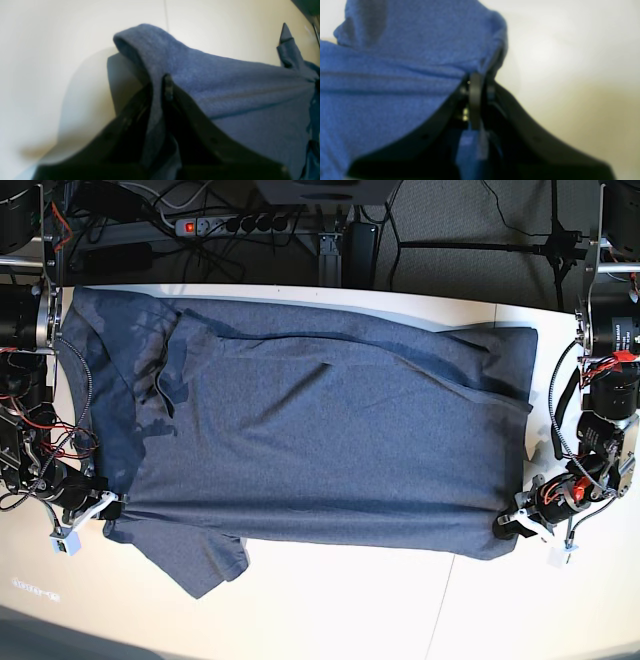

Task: Fold the T-shirt properly
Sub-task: 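Lift both held edges and fold them toward the shirt's collar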

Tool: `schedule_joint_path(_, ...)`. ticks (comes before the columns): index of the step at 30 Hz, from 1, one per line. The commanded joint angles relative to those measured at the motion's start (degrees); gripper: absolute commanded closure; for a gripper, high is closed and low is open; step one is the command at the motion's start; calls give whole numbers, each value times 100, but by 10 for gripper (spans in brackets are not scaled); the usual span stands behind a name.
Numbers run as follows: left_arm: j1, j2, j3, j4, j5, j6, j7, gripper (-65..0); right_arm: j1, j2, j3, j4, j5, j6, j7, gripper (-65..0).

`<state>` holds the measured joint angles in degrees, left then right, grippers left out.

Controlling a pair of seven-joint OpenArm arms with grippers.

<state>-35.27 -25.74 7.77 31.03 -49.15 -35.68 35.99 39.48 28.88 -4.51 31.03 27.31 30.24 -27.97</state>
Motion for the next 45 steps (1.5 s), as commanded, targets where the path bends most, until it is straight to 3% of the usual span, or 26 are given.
schedule_joint_path(1, -199, -149, -24, 74, -105, -328, -24, 0, 162, 188, 26, 109, 61, 179, 92, 0)
schedule_joint_path(5, -199, -280, -24, 74, -435, -432, 280, 0, 162, 326, 26, 109, 282, 216, -42, 0)
schedule_joint_path(9, -181, -363, -24, 74, -745, -432, 573, 0, 157, 407, 26, 114, 743, 216, -511, 0)
schedule_joint_path(20, -164, -385, -24, 74, -1541, -432, 1318, 0, 52, 479, 28, 341, 1370, 264, -960, 0)
schedule_joint_path(26, -149, -398, -24, 74, -1729, -432, 1495, 0, -640, 570, 111, 1351, 1364, 264, -997, 0)
schedule_joint_path(34, -70, -573, -24, 107, -2098, -432, 1786, 0, -1786, 570, 780, 2756, 1366, 264, -1088, 0)
schedule_joint_path(45, 498, -774, -24, 680, -2181, -432, 1827, 0, -2507, 573, 1056, 3427, 1327, 264, -1045, 0)
